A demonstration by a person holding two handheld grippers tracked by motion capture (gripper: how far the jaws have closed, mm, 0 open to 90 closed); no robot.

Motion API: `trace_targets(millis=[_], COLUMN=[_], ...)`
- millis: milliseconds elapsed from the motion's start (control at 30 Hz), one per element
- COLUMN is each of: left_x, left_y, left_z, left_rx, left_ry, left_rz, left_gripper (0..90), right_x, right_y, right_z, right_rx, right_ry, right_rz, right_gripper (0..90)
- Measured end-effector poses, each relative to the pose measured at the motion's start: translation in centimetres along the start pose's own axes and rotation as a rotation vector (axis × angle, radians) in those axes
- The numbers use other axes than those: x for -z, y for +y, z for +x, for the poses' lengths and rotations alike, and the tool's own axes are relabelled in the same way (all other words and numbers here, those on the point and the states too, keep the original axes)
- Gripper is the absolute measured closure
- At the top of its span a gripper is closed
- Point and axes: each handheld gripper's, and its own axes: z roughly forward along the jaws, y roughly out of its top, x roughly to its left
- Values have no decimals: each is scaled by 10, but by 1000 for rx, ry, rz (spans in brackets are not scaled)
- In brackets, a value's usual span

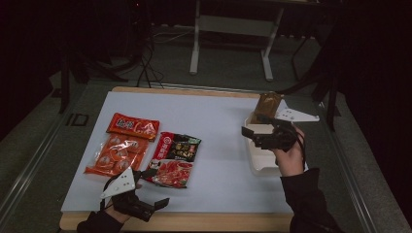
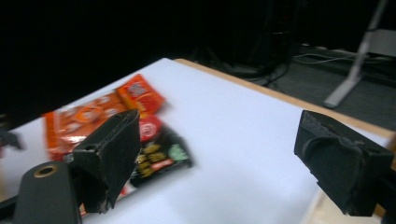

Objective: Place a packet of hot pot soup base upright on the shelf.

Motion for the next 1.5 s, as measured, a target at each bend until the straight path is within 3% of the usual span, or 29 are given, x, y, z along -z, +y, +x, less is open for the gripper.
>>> trace_targets(millis=[167,267,467,600,800,933,1000,1067,1100,1233,1267,1333,1433,1467,1500], left_x=[3,5,3,3,6,13,16,16,17,17,16,12,10,2,-1], left_y=[5,9,16,18,24,33,37,41,42,46,46,45,43,40,39], left_z=[1,0,-7,-3,10,21,26,34,39,58,63,71,76,86,89], left_rx=[26,47,13,48,63,52,44,68,78,132,145,150,147,148,135], left_ry=[8,-17,-17,-27,19,71,98,167,179,292,303,341,348,368,394], left_rz=[-7,2,57,81,118,128,126,157,152,173,177,203,212,246,276], left_gripper=[0,0,0,0,1,63,140,235,263,431,501,546,616,699,725], right_x=[5,9,20,25,30,34,36,39,41,51,54,59,64,67,68], right_y=[-12,-21,-33,-38,-48,-55,-58,-62,-63,-66,-66,-69,-72,-74,-75], right_z=[18,27,36,41,47,49,50,51,52,54,54,54,54,54,54], right_rx=[27,36,52,42,51,51,38,36,47,46,43,25,20,7,4], right_ry=[31,39,26,59,86,97,115,108,102,96,93,86,80,79,79], right_rz=[0,-2,-28,-8,-8,-6,-11,-17,-14,-21,-22,-29,-29,-39,-45], right_gripper=[144,144,161,179,176,170,157,154,154,150,148,148,148,148,148])
